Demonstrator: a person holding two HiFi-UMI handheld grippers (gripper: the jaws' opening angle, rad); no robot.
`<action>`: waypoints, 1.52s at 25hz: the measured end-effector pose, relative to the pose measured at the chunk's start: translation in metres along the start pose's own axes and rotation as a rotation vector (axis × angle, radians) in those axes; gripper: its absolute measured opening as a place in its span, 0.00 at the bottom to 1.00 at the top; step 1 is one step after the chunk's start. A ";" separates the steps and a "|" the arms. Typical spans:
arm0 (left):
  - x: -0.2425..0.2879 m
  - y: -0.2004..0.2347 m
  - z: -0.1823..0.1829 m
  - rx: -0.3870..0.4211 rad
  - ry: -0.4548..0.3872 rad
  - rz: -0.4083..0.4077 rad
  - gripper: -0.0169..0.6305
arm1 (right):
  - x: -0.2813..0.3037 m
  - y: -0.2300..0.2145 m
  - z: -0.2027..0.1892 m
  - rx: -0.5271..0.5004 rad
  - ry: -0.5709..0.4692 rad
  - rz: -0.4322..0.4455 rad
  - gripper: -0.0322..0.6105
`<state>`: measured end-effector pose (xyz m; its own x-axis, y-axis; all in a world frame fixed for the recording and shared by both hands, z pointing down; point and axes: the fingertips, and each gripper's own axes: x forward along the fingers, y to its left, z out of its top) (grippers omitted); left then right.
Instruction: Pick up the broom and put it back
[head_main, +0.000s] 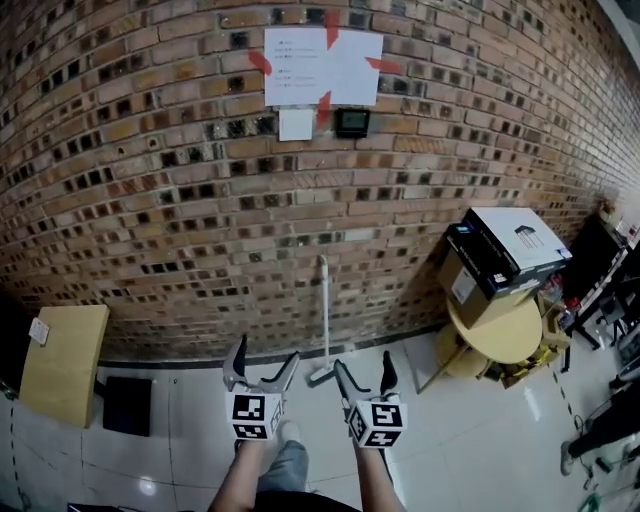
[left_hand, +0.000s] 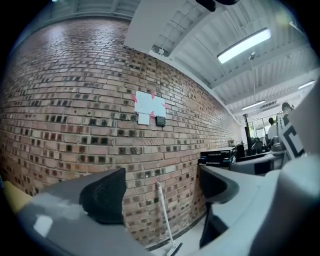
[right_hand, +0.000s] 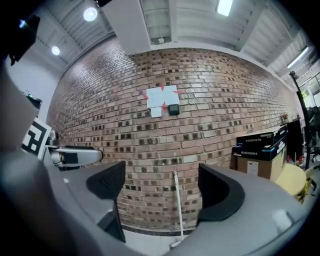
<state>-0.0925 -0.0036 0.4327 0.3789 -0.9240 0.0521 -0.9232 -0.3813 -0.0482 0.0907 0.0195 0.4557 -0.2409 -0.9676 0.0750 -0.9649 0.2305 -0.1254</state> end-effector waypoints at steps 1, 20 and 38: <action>0.017 0.006 0.000 -0.002 -0.010 0.000 0.74 | 0.017 -0.004 0.000 -0.009 -0.003 0.002 0.77; 0.288 0.117 -0.019 0.003 0.028 -0.091 0.67 | 0.305 -0.052 0.032 -0.094 -0.027 0.037 0.77; 0.375 0.051 -0.186 0.076 0.396 -0.419 0.65 | 0.370 -0.139 -0.189 -0.084 0.360 0.095 0.71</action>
<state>-0.0099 -0.3637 0.6352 0.6448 -0.6175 0.4504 -0.6867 -0.7269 -0.0135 0.1161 -0.3514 0.6882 -0.3364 -0.8470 0.4116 -0.9381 0.3396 -0.0679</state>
